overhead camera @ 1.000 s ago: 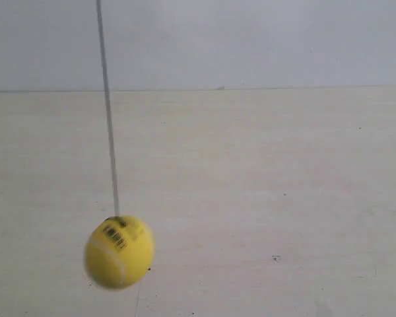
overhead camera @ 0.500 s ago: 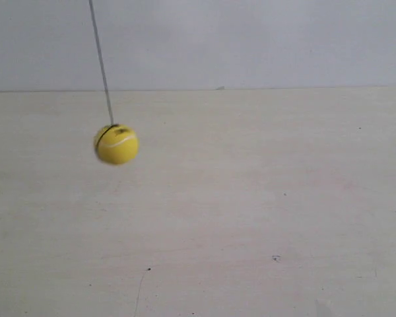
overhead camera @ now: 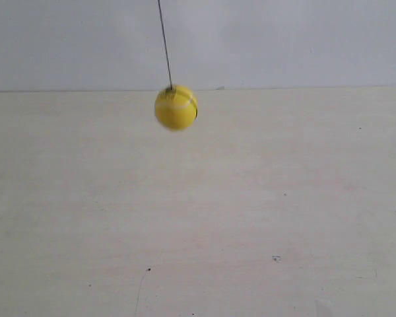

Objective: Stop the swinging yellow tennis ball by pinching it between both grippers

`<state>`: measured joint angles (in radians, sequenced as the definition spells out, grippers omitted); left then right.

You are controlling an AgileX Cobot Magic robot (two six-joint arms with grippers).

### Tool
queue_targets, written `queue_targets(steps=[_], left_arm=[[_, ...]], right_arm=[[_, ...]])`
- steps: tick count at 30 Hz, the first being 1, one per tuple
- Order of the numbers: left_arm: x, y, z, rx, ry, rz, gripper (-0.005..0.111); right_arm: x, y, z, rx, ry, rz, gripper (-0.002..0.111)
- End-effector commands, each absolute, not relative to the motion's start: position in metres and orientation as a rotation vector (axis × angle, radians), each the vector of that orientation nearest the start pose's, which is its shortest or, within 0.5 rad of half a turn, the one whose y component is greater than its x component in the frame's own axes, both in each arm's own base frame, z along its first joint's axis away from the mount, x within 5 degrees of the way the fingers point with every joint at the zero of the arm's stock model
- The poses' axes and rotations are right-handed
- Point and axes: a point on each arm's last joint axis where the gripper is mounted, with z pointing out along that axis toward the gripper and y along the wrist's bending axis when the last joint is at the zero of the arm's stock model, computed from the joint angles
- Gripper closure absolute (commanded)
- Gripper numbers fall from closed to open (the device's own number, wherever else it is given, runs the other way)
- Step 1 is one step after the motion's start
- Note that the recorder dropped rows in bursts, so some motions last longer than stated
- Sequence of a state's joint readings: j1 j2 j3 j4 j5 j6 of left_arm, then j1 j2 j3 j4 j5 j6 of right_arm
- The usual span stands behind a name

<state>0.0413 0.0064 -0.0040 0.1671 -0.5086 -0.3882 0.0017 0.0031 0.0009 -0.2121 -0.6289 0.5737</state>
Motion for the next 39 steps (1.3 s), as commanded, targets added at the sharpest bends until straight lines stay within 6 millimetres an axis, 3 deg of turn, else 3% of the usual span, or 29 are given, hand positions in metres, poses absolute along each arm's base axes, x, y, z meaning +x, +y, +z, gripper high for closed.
queue_targets(steps=[1,4,8,9,10,12,17,23,27,32,39], left_arm=[[0.044,-0.008,0.285,-0.020,0.943,-0.220,0.102],[0.054,-0.008,0.315,-0.022,0.949,-0.223,0.102],[0.079,-0.011,0.359,0.037,1.035,-0.194,0.102],[0.100,-0.015,0.373,0.109,1.165,-0.157,0.102],[0.108,-0.015,0.379,0.107,1.216,-0.182,0.102],[0.126,-0.023,0.381,0.191,1.315,-0.233,0.102],[0.160,-0.046,0.366,0.496,1.476,-0.399,0.102],[0.189,-0.053,0.338,0.591,1.612,-0.503,0.102],[0.199,-0.059,0.319,0.693,1.679,-0.584,0.102],[0.214,-0.061,0.301,0.708,1.744,-0.662,0.102],[0.236,-0.060,0.270,0.780,1.804,-0.656,0.102]], right_arm=[[0.028,0.012,0.292,0.008,0.773,0.396,0.108],[0.037,0.011,0.320,0.014,0.825,0.354,0.108],[0.066,0.010,0.353,0.041,0.967,0.325,0.108],[0.086,0.010,0.358,0.046,1.082,0.306,0.108],[0.097,0.010,0.357,0.045,1.137,0.294,0.108],[0.119,0.011,0.348,0.034,1.260,0.260,0.108],[0.161,0.015,0.313,-0.031,1.505,0.227,0.108],[0.192,0.030,0.261,-0.238,1.660,0.299,0.108],[0.202,0.038,0.230,-0.370,1.762,0.344,0.108],[0.206,0.052,0.198,-0.479,1.788,0.528,0.108],[0.203,0.072,0.180,-0.635,1.676,0.834,0.108]])
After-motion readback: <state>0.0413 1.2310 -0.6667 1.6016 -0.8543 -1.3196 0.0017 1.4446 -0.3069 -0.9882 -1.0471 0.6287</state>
